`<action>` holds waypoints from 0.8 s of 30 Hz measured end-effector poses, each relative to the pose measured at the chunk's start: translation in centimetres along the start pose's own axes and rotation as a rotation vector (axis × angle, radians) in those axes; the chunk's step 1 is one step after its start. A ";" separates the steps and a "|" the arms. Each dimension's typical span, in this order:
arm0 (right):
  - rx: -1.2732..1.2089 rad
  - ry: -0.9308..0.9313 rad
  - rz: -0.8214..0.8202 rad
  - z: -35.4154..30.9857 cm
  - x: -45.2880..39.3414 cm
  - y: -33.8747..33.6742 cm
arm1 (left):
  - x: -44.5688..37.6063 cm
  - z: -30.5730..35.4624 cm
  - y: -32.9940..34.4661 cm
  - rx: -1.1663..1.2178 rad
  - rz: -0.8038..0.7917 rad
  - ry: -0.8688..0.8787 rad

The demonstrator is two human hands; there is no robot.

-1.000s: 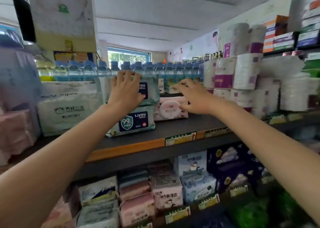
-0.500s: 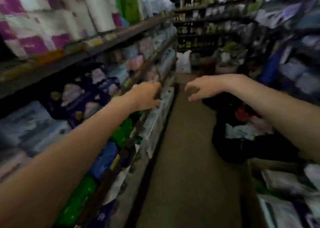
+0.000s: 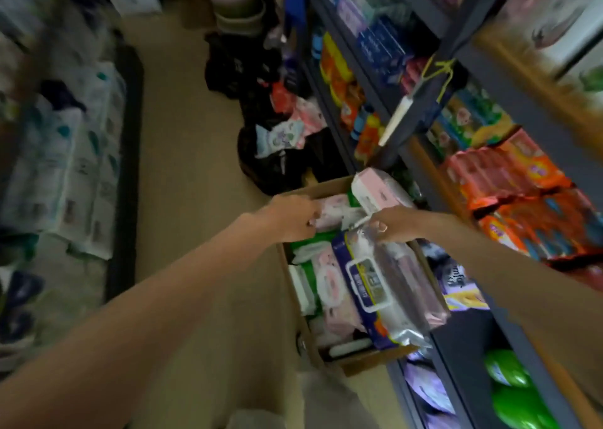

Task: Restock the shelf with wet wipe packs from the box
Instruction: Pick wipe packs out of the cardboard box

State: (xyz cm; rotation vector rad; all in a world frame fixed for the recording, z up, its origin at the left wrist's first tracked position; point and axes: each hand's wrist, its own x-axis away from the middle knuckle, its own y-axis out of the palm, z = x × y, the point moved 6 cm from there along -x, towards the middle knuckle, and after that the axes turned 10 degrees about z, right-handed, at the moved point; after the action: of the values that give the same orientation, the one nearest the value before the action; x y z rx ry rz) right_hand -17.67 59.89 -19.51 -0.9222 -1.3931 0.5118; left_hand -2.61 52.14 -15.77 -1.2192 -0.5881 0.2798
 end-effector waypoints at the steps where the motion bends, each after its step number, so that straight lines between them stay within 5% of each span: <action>1: -0.005 0.011 -0.007 1.2 -0.9 1.2 | -1.0 0.7 1.7 -0.004 -0.032 0.006; 7: 0.190 0.129 0.298 5.8 -5.6 2.6 | -4.8 -0.2 7.0 0.081 -0.152 -0.117; 13: 0.580 0.145 0.105 9.2 -9.4 8.1 | -8.5 -1.6 8.8 0.067 -0.239 -0.197; 20: 0.411 0.206 0.195 11.0 -10.9 8.6 | -12.5 2.1 10.1 0.149 -0.271 -0.146; 24: 0.469 -0.045 0.255 10.8 -12.3 9.2 | -14.0 2.8 10.0 0.206 -0.231 -0.136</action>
State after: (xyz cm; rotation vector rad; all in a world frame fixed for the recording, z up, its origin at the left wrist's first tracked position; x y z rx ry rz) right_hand -28.11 58.18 -35.02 -0.7067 -1.1279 1.0092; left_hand -14.58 50.65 -28.29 -0.9289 -0.7915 0.2223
